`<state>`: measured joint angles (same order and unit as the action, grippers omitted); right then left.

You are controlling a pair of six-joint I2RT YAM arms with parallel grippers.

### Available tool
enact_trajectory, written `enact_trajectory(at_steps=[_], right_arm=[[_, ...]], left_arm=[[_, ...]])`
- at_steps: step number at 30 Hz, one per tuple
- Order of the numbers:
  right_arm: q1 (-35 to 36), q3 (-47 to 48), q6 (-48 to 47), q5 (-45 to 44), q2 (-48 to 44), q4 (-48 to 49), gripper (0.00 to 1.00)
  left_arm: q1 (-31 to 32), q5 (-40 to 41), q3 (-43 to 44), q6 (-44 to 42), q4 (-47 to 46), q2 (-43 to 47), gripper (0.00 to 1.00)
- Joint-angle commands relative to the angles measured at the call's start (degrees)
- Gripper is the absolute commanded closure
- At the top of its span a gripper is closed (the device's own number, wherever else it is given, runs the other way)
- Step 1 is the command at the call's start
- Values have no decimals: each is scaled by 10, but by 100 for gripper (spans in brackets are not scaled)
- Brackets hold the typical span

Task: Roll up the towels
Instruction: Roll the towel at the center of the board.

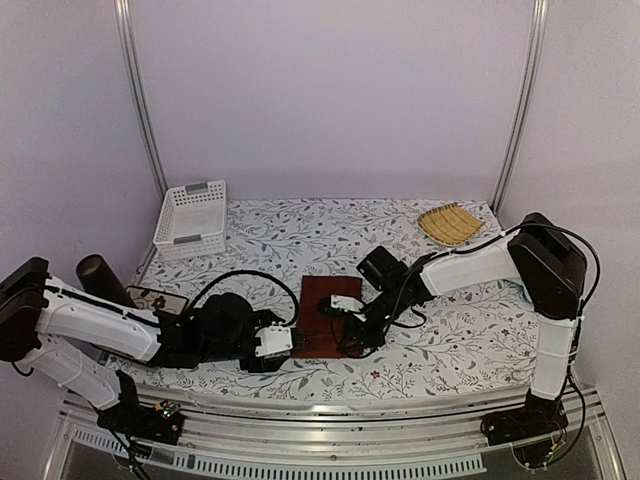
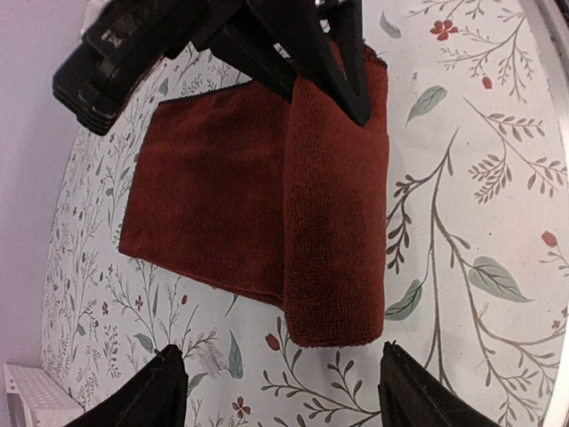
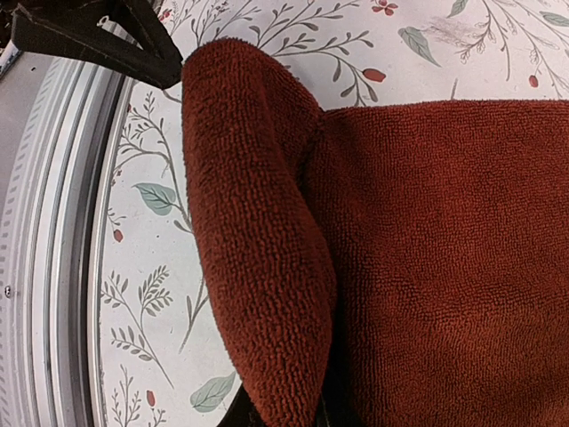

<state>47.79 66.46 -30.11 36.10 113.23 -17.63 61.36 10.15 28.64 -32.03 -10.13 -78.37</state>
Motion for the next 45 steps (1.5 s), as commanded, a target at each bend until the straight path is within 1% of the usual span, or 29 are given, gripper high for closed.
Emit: enact_trajectory(at_steps=[1,12,17,21,30,39,41,45], right_arm=[[-12,7,23,19,27,-21,85],[-32,22,30,55,30,-60,84],[-34,24,31,69,46,-78,83],[-35,43,33,75,54,-87,83],[-34,46,33,77,54,-93,83],[-36,52,29,79,53,-97,82],[-37,53,29,78,52,-100,77],[-37,58,27,78,48,-105,70]], left_arm=[[21,43,-14,-41,-82,-3,26],[64,21,-42,-79,-124,-13,28],[83,39,-30,-110,-155,-65,34],[92,59,-15,-129,-188,-117,39],[89,96,9,-148,-230,-184,38],[70,84,33,-123,-200,-219,39],[61,74,43,-116,-181,-226,40],[48,49,66,-98,-142,-240,48]])
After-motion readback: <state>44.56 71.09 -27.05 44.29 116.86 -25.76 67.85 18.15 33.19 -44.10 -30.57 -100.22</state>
